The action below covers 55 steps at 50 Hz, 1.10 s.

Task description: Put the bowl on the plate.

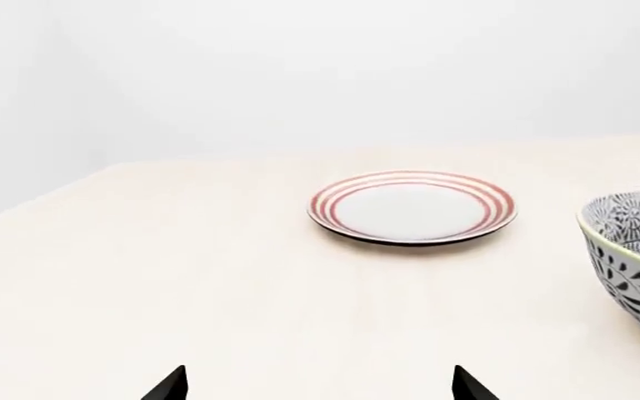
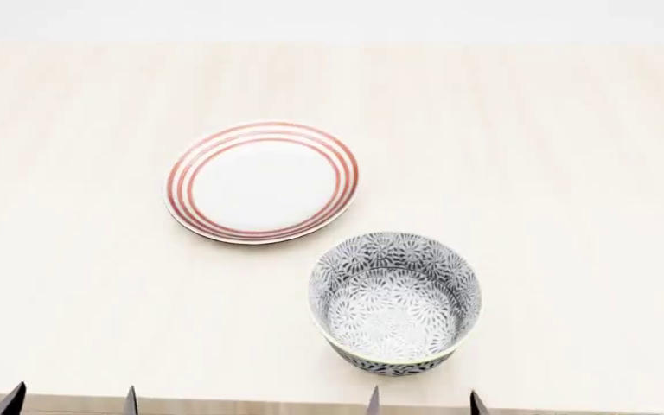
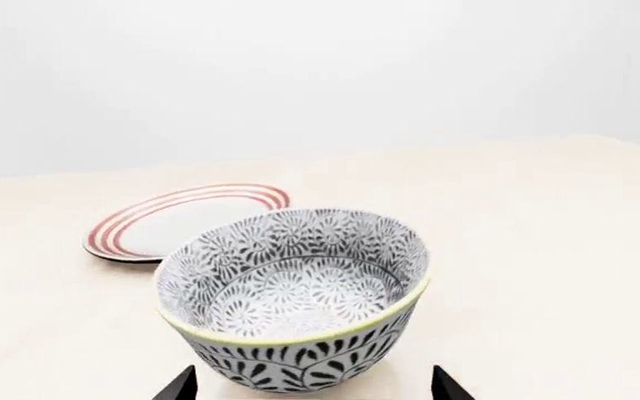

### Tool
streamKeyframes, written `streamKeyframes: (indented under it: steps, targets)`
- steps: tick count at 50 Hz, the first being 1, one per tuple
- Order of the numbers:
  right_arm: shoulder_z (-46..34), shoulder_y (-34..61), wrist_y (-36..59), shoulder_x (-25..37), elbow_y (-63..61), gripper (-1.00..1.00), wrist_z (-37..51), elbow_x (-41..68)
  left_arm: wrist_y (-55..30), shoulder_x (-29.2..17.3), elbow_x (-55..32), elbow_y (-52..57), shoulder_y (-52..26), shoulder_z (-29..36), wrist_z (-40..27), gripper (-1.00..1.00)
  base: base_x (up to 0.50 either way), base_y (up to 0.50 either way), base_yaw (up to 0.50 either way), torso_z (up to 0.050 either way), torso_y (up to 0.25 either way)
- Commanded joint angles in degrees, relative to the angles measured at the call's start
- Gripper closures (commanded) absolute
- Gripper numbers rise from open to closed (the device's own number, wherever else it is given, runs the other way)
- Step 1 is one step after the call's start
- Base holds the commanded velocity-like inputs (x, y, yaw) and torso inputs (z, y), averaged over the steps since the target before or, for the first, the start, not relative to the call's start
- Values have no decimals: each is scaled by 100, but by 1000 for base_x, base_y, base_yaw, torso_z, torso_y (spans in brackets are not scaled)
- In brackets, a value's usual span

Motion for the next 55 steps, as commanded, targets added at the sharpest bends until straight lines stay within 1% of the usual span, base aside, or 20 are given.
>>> streamKeyframes:
  steps: [1,10,14,18,20,25,29,31,34,37,41,45,51,55]
  targets:
    - [884,-401,834,96,-1472,-100,57,-206,-741,-57,95,1772,563,-172,-192,-100,0,0,0,0,0]
    - [1141,-409,1165,246,-1881,-100,252,19,-863,-94,-6,1773,414,-226,-334,-100,0,0,0,0,0]
    - [1229,-373,1561,358,-2304,-100,347,120,-827,-86,-102,1782,350,-248,-382,-100,0,0,0,0,0]
    - [1335,-363,1954,480,-2682,-100,412,229,-635,-144,-101,1895,472,-220,-408,-100,107,0,0,0,0]
    - [1359,-306,2272,553,-2794,-100,448,278,-583,-166,-159,2070,607,-274,-434,-100,500,0,0,0,0]
    - [1409,-359,2629,714,-3039,-100,442,358,-247,-192,-197,2401,947,-295,-505,-100,500,0,0,0,0]
    - [1519,-303,3049,856,-3272,-100,414,571,-147,-197,-256,2486,989,-344,-579,-100,461,0,0,0,0]
    - [1512,-311,3051,907,-3358,-100,396,583,-109,-212,-287,2486,987,-369,-602,-100,0,0,0,0,0]
    - [1391,-307,3233,1021,-3629,-100,601,297,-34,-233,-321,2418,934,-431,-662,-100,0,0,0,0,0]
    - [1435,-183,3635,1078,-3834,-100,644,392,-31,-250,-427,2391,888,-502,-705,-100,87,0,0,0,0]
    - [1446,-29,4098,1185,-4051,-100,664,479,9,-267,-488,2384,890,-561,-777,-100,491,0,0,0,0]
    - [1702,86,4474,1217,-4272,-100,556,837,39,-286,-522,2427,933,-598,-846,-100,500,0,0,0,0]
    - [2008,103,4686,1202,-4403,-100,458,1181,70,-322,-574,2426,937,-621,-915,-100,500,0,0,0,0]
    - [2041,68,4710,1206,-4419,-100,467,1214,77,-353,-593,2430,942,-615,-945,-100,500,0,0,0,0]
